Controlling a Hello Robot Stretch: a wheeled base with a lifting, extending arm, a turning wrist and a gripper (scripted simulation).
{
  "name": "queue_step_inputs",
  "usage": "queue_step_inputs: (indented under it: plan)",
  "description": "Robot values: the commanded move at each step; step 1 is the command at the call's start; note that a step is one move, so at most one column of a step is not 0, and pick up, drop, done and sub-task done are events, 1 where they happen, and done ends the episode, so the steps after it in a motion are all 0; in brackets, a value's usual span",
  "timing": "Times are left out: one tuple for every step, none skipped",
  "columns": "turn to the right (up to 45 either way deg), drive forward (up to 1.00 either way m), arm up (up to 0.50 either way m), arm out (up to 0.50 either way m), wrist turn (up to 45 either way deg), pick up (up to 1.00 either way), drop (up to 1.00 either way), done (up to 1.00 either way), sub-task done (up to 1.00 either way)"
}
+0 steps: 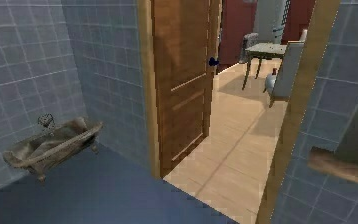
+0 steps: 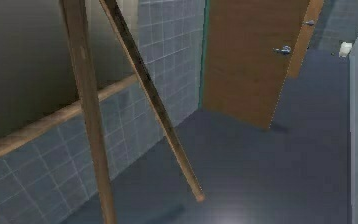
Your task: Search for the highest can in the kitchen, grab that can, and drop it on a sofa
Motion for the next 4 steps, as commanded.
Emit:
queue_step_inputs:
  plan:
    - [3.0,0.00,0.00,0.00,0.0,0.00,0.00,0.00,0.00]
    - [0.0,0.25,0.00,0.00,0.0,0.00,0.00,0.00,0.00]
    - [0.0,0.90,0.00,0.00,0.0,0.00,0.00,0.00,0.00]
    - [30.0,0.00,0.00,0.00,0.0,0.00,0.00,0.00,0.00]
